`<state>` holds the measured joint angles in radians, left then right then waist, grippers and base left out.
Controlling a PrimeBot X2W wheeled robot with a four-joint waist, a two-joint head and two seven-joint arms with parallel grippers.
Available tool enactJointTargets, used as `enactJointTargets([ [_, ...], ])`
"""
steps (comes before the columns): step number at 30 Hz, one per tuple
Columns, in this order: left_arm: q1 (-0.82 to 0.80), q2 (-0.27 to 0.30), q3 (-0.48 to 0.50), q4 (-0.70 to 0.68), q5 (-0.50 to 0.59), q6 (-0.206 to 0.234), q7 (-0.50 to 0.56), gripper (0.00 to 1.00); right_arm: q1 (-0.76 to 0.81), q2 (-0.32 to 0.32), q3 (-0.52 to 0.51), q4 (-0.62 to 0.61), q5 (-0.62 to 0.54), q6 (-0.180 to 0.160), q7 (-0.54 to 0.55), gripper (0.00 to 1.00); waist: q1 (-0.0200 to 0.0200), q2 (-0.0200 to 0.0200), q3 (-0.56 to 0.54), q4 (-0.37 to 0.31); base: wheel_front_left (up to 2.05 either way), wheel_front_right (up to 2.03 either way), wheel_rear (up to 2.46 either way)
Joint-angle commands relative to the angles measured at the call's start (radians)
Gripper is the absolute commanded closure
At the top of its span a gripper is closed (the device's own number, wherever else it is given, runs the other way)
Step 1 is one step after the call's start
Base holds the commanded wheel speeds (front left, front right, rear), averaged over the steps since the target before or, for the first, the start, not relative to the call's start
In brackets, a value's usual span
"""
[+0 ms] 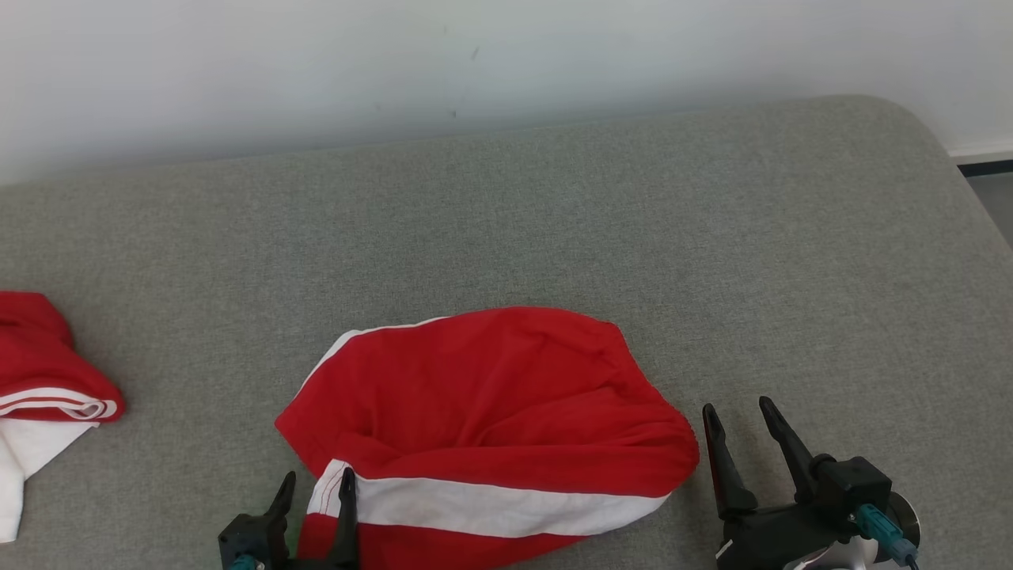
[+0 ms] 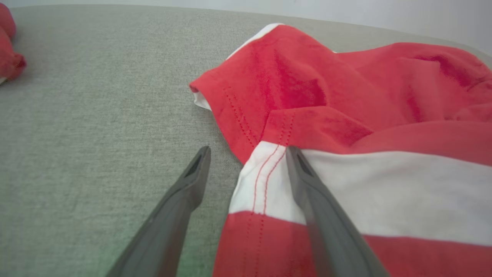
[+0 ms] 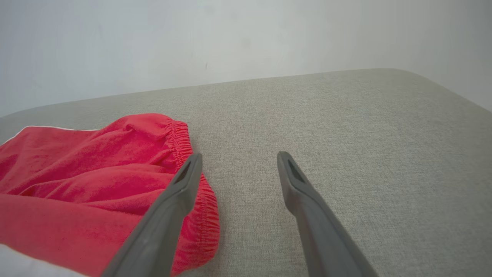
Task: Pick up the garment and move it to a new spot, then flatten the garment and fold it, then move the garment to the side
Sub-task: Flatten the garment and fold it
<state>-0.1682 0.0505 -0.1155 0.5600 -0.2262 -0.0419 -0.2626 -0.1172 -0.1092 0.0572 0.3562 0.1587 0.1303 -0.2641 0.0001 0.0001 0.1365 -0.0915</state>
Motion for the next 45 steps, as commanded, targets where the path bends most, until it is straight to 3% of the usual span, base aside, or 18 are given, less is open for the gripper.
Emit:
enactJointTargets([
  [1,-0.009,0.000,0.000,0.003,-0.003,0.004,-0.003,0.00,-0.003,-0.002,0.000,0.000,0.002,0.001,0.000,0.00,-0.0001,-0.0001,0.004,-0.003,0.00,0.00,0.00],
  [12,0.005,0.000,-0.043,0.032,-0.011,0.003,-0.003,0.00,-0.007,0.003,-0.003,0.005,0.002,0.001,0.000,0.00,-0.0001,-0.0001,0.007,0.007,0.00,0.00,0.00],
  [14,-0.004,0.000,-0.046,0.043,-0.015,0.000,-0.003,0.42,-0.010,0.004,0.000,0.005,0.002,0.001,0.000,0.00,-0.0001,-0.0001,0.008,0.009,0.00,0.00,0.00],
  [16,-0.016,0.000,-0.045,0.045,-0.014,0.005,-0.003,0.64,-0.011,0.005,0.002,0.005,0.002,0.001,0.000,0.00,-0.0001,-0.0001,0.008,0.009,0.00,0.00,0.00],
  [21,-0.020,0.000,-0.043,0.038,-0.018,0.003,-0.003,0.72,-0.015,0.005,0.007,0.009,0.007,0.001,0.000,0.00,-0.0001,-0.0001,0.004,0.008,0.00,0.00,0.00],
  [22,-0.022,0.000,-0.042,0.036,-0.017,0.001,-0.003,0.76,-0.014,0.005,0.006,0.010,0.008,0.001,0.000,0.00,-0.0001,-0.0001,0.004,0.008,0.00,0.00,0.00],
  [23,-0.024,0.000,-0.040,0.030,-0.014,0.000,-0.003,0.91,-0.014,0.005,0.006,0.011,0.009,0.001,0.000,0.00,-0.0001,-0.0001,0.002,0.008,0.00,0.00,0.00],
  [25,-0.025,0.000,-0.033,0.002,-0.004,0.003,-0.003,1.00,-0.012,0.005,0.007,0.013,0.011,0.001,0.000,0.00,-0.0001,-0.0001,0.001,0.008,0.00,0.00,0.00],
  [38,0.065,0.000,-0.010,-0.152,0.034,-0.014,-0.003,1.00,0.044,-0.005,0.010,0.047,0.035,0.001,0.000,0.00,-0.0001,-0.0001,-0.049,0.066,0.00,0.00,0.00],
  [45,0.133,0.000,0.008,-0.168,0.040,-0.027,-0.003,1.00,0.069,0.005,0.012,0.066,0.043,0.001,0.000,0.00,-0.0001,-0.0001,-0.086,0.095,0.00,0.00,0.00],
])
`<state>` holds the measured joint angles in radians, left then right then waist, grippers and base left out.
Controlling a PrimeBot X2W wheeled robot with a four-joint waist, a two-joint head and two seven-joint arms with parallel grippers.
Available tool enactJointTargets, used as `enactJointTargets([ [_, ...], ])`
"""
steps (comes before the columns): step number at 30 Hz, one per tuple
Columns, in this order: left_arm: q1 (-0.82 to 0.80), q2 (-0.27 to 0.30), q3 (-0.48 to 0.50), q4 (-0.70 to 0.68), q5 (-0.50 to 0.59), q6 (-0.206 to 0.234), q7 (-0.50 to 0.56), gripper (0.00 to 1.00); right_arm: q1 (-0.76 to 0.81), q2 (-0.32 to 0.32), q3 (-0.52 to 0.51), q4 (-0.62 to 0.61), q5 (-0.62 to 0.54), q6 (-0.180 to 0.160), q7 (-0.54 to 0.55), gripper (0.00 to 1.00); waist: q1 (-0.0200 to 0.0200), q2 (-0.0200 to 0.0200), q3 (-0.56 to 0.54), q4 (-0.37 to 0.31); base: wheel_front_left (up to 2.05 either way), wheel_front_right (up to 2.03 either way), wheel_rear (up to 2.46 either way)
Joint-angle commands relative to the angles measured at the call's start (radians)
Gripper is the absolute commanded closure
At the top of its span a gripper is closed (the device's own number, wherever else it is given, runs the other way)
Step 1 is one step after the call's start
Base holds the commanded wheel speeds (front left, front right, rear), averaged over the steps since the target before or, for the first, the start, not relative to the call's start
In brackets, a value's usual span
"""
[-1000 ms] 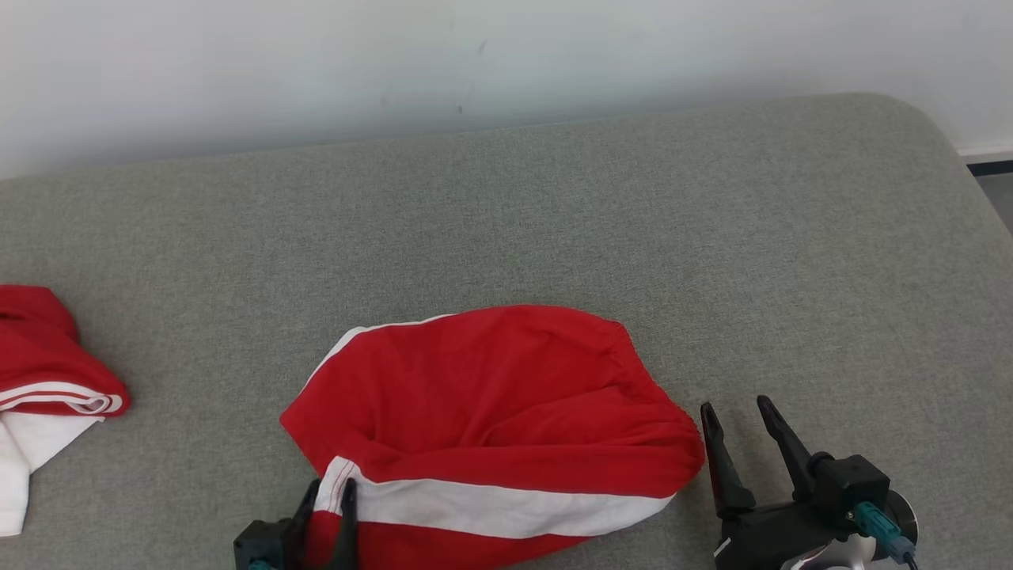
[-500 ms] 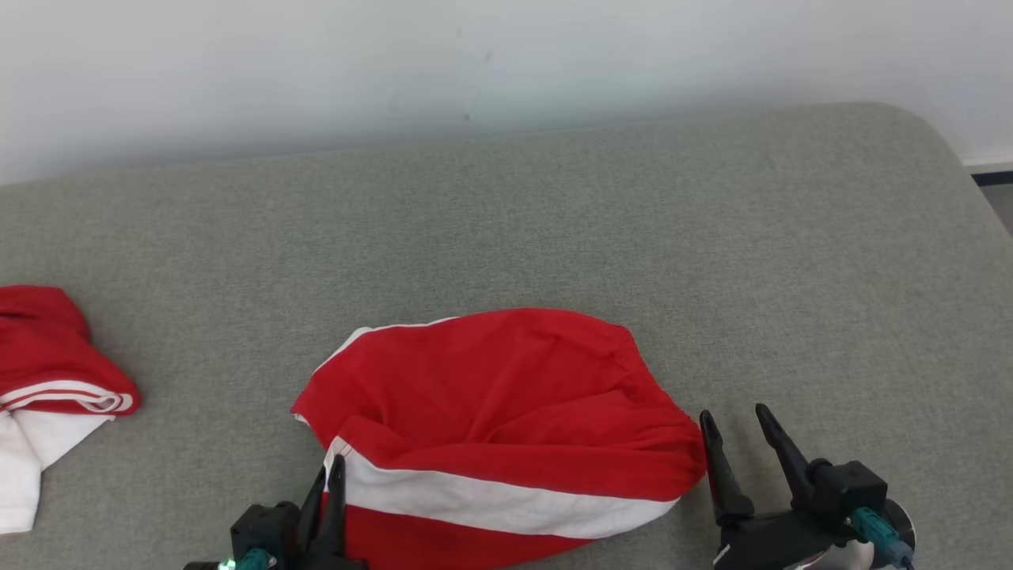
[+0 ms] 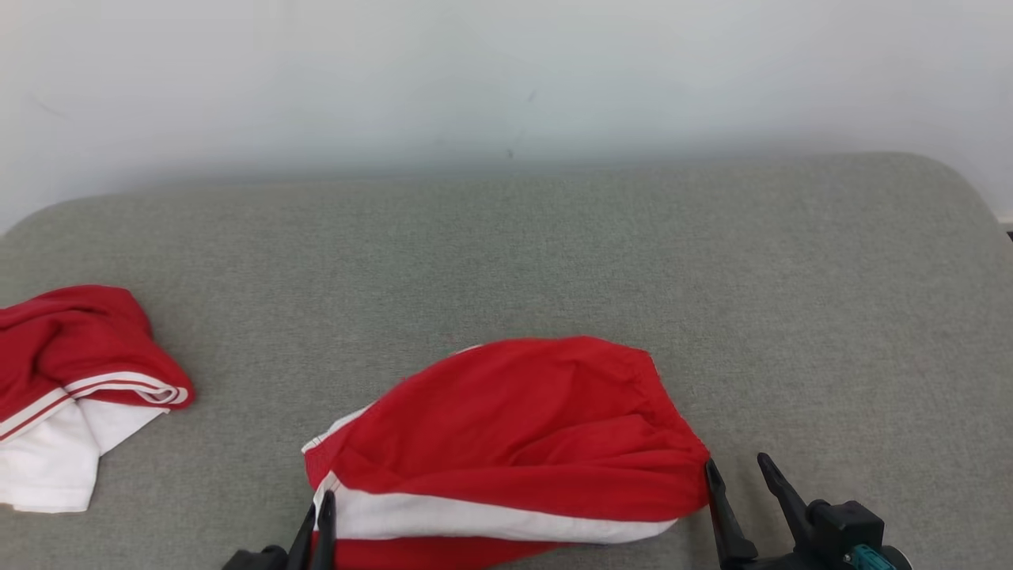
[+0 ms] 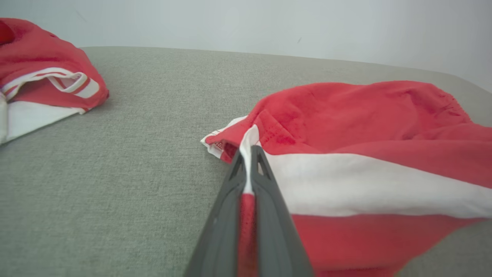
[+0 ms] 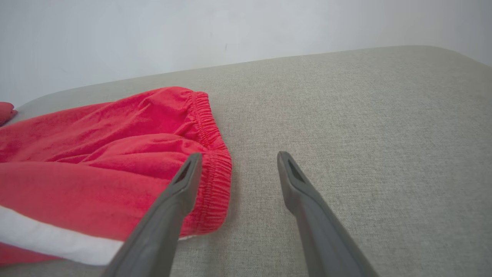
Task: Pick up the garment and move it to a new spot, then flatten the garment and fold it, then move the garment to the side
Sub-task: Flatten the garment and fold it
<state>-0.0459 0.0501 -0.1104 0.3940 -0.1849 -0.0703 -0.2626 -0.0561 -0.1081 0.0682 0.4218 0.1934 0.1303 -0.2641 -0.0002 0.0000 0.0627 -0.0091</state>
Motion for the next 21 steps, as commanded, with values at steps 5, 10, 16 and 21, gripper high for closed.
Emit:
enactJointTargets([
  [5,0.032,0.000,0.001,0.014,-0.002,-0.006,-0.003,0.09,0.014,0.007,0.009,0.011,0.010,0.001,0.000,0.00,0.0002,0.0000,-0.024,0.023,0.00,0.00,0.00],
  [10,0.040,0.000,-0.007,0.028,-0.003,-0.014,-0.003,0.00,0.014,0.004,0.018,0.020,0.013,0.001,0.000,0.00,0.0002,0.0000,-0.033,0.023,0.00,0.00,0.00],
  [16,0.043,0.000,-0.023,0.040,-0.007,-0.017,-0.003,0.00,0.015,-0.003,0.027,0.027,0.019,0.001,0.000,0.00,0.0002,0.0000,-0.042,0.013,0.00,0.00,0.00],
  [21,0.039,0.000,-0.026,0.063,-0.010,-0.016,-0.003,0.00,0.017,-0.006,0.029,0.027,0.021,0.001,0.000,0.00,0.0002,0.0000,-0.043,0.007,0.00,0.00,0.00],
])
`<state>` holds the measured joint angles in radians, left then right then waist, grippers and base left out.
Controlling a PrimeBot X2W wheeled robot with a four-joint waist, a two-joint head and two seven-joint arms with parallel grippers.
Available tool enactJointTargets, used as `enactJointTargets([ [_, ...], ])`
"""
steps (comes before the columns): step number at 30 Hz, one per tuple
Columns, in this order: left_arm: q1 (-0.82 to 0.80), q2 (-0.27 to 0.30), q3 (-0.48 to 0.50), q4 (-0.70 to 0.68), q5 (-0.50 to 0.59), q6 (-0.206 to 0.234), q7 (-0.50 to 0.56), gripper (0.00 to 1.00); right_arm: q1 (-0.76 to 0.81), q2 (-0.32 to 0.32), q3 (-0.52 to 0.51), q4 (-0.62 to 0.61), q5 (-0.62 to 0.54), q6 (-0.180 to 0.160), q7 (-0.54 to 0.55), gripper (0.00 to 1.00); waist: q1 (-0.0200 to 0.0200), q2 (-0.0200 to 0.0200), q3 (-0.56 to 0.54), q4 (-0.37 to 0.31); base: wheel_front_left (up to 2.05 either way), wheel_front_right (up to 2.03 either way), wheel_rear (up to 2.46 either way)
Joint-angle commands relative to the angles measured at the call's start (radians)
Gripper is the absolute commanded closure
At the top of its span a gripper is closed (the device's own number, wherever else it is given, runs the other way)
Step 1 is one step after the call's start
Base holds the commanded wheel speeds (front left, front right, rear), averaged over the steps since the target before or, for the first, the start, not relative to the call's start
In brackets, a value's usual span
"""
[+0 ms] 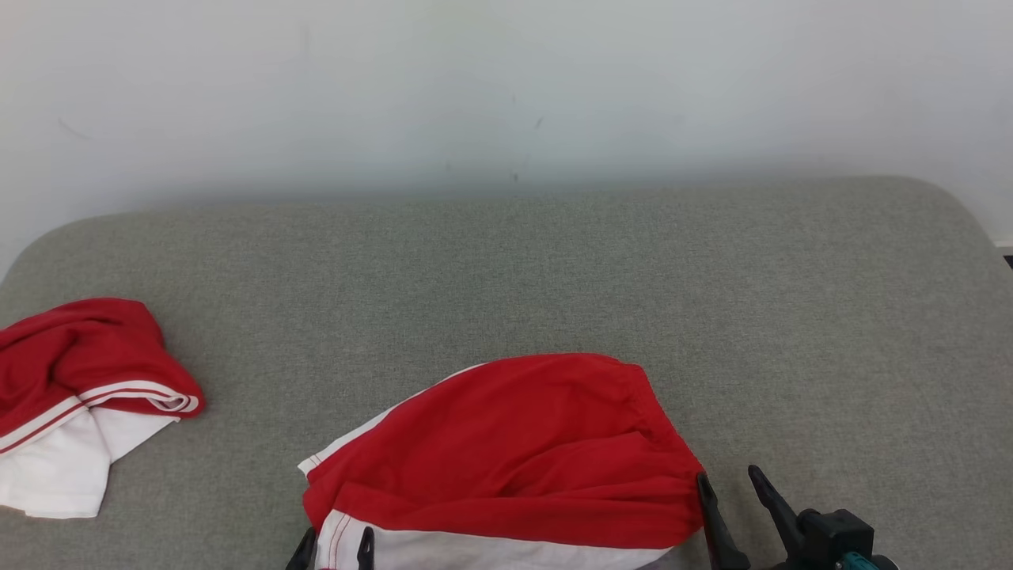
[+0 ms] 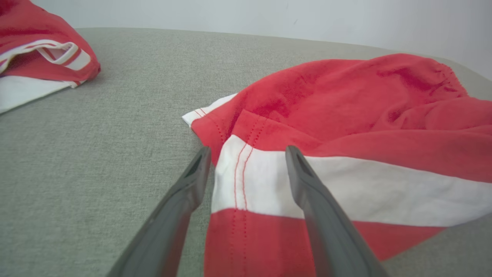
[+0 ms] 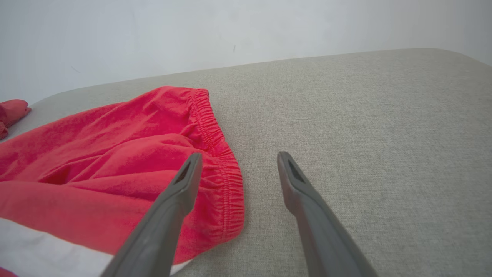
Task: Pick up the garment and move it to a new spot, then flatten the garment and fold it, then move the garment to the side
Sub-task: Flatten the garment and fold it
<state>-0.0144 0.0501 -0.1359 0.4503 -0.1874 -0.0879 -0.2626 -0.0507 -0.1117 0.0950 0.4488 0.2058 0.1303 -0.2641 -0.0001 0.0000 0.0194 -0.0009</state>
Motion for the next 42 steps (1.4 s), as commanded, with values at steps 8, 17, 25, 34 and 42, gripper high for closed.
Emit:
enactJointTargets([
  [8,-0.013,0.000,0.010,0.026,-0.021,0.004,-0.003,0.00,0.005,-0.005,0.003,-0.003,0.012,0.001,0.000,0.00,0.0001,0.0000,0.009,-0.009,0.00,0.00,0.00],
  [17,-0.016,0.000,-0.008,0.024,-0.023,-0.004,-0.003,0.47,-0.001,-0.002,-0.007,-0.005,0.011,0.001,0.000,0.00,0.0001,0.0000,0.022,-0.004,0.00,0.00,0.00],
  [25,-0.007,0.000,-0.010,0.031,-0.019,-0.003,-0.003,0.27,-0.002,0.008,-0.011,-0.003,0.002,0.001,0.000,0.00,0.0001,0.0000,0.016,0.010,0.00,0.00,0.00],
  [34,0.002,0.000,-0.021,0.024,-0.021,-0.006,-0.003,0.66,0.001,0.012,-0.011,-0.005,0.001,0.001,0.000,0.00,0.0001,0.0000,0.012,0.016,0.00,0.00,0.00],
  [42,0.004,0.000,-0.022,-0.028,0.001,-0.009,-0.003,1.00,0.012,0.009,-0.018,-0.004,0.011,0.001,0.000,0.00,0.0001,0.0000,0.014,0.015,0.00,0.00,0.00],
])
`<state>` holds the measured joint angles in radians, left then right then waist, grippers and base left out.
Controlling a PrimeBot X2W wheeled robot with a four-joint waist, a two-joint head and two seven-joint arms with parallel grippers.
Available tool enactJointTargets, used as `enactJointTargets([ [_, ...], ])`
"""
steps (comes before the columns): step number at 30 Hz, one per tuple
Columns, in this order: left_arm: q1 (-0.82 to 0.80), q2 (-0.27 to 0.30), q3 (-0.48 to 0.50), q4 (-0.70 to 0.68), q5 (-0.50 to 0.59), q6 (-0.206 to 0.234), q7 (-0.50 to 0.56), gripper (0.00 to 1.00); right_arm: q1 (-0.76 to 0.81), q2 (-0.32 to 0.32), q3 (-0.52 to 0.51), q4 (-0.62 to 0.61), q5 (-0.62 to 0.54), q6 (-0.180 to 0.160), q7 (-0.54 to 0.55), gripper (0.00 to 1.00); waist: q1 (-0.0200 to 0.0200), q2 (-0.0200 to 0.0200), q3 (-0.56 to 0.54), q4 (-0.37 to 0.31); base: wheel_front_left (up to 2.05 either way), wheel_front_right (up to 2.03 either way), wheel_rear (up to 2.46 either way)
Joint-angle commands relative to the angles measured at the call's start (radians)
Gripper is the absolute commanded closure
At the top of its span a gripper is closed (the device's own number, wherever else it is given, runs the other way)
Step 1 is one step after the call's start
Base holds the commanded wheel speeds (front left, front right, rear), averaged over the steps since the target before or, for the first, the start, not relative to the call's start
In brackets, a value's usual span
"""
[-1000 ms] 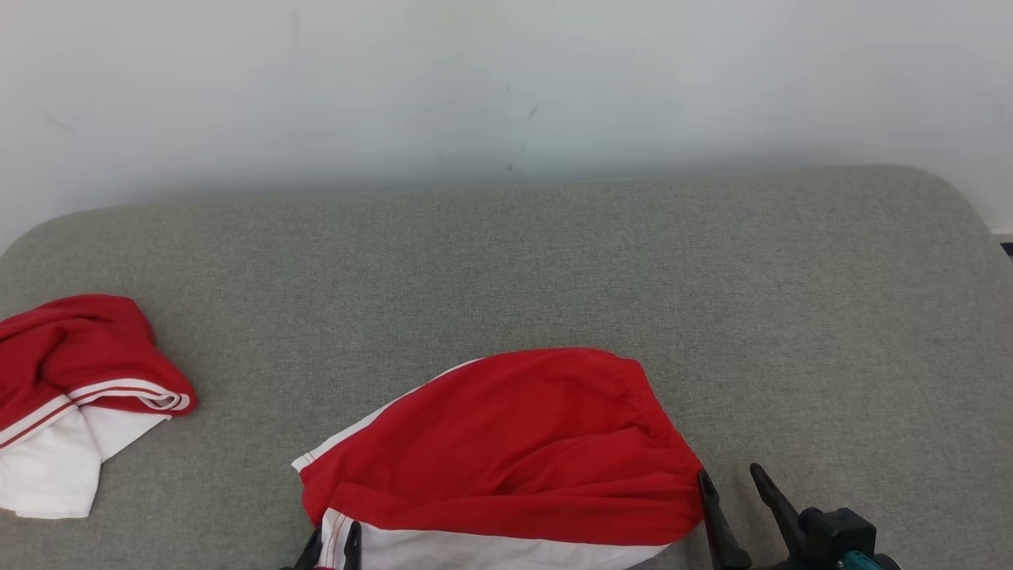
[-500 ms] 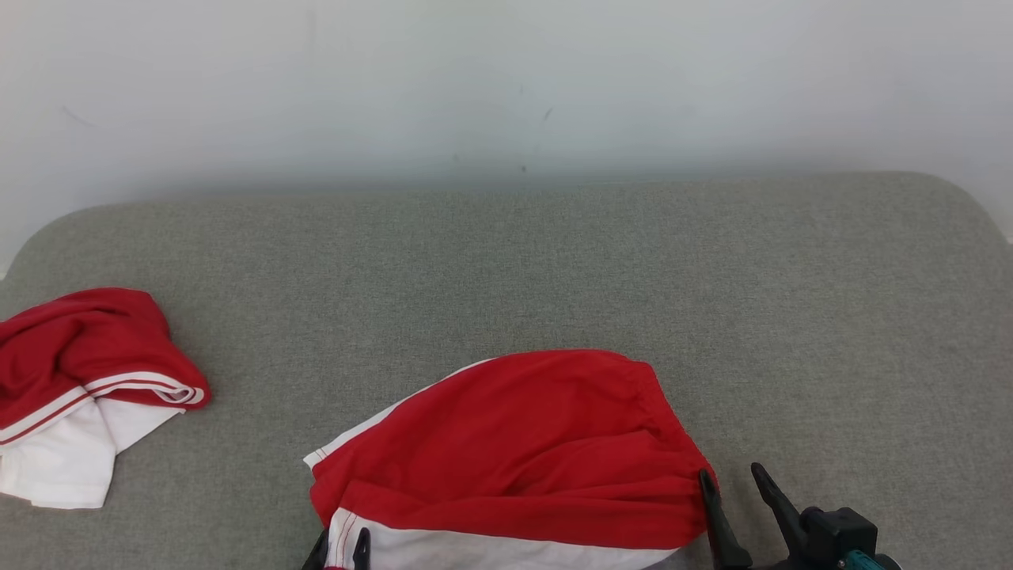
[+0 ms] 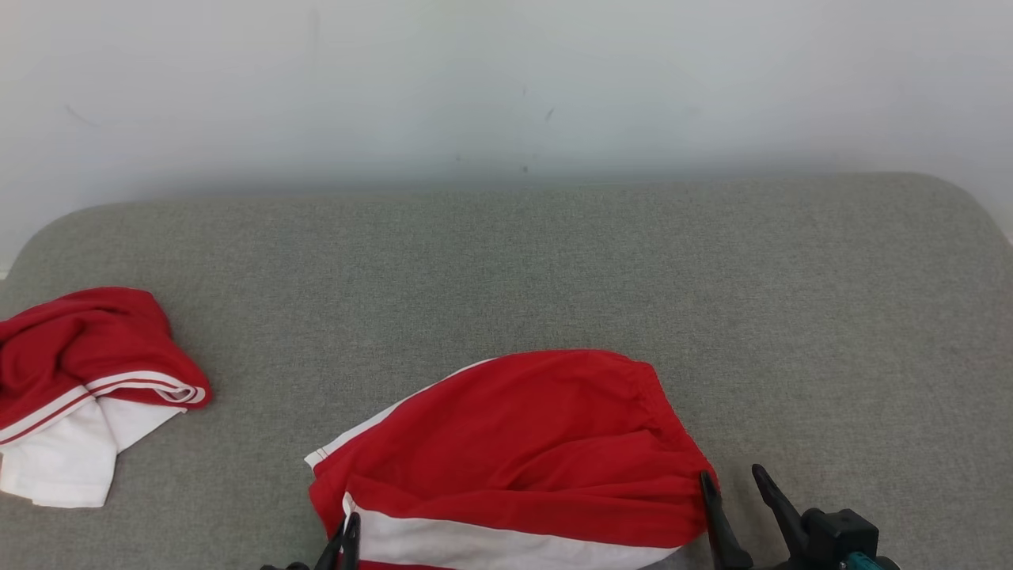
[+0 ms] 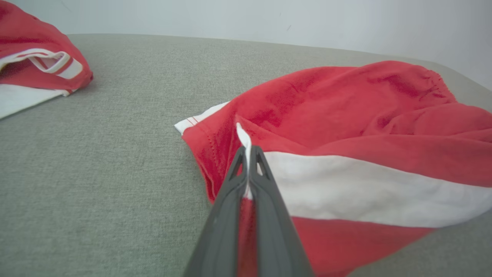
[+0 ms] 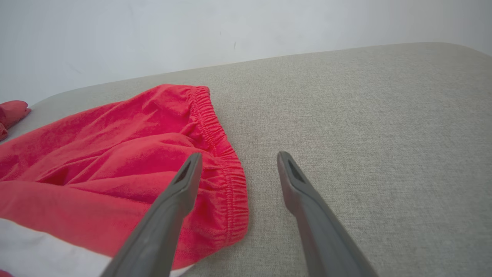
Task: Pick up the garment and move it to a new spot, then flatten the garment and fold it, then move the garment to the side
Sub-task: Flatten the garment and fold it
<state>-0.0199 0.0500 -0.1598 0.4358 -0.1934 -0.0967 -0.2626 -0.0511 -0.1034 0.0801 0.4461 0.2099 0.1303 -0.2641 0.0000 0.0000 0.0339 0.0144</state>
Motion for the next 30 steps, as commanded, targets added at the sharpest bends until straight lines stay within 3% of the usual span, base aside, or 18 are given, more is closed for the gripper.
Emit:
enactJointTargets([
  [1,0.012,0.001,0.004,-0.021,0.007,0.000,-0.003,1.00,0.017,-0.002,-0.003,-0.004,0.008,0.001,0.000,0.00,0.0000,0.0000,-0.001,0.000,0.00,0.00,0.00],
  [9,0.019,0.001,0.039,-0.068,0.023,0.007,-0.003,1.00,0.070,-0.018,0.017,-0.020,0.026,0.001,0.000,0.00,0.0000,0.0000,-0.003,-0.001,0.00,0.00,0.00],
  [15,0.011,0.001,0.058,-0.077,0.019,0.009,-0.003,1.00,0.093,-0.038,0.116,-0.006,0.095,0.001,0.000,0.00,0.0000,0.0000,0.003,-0.012,0.00,0.00,0.00],
  [30,-0.014,0.001,0.060,-0.087,0.012,0.017,-0.003,1.00,-0.006,-0.061,0.193,0.102,0.153,0.001,0.000,0.00,0.0000,0.0000,0.032,0.012,0.00,0.00,0.00],
])
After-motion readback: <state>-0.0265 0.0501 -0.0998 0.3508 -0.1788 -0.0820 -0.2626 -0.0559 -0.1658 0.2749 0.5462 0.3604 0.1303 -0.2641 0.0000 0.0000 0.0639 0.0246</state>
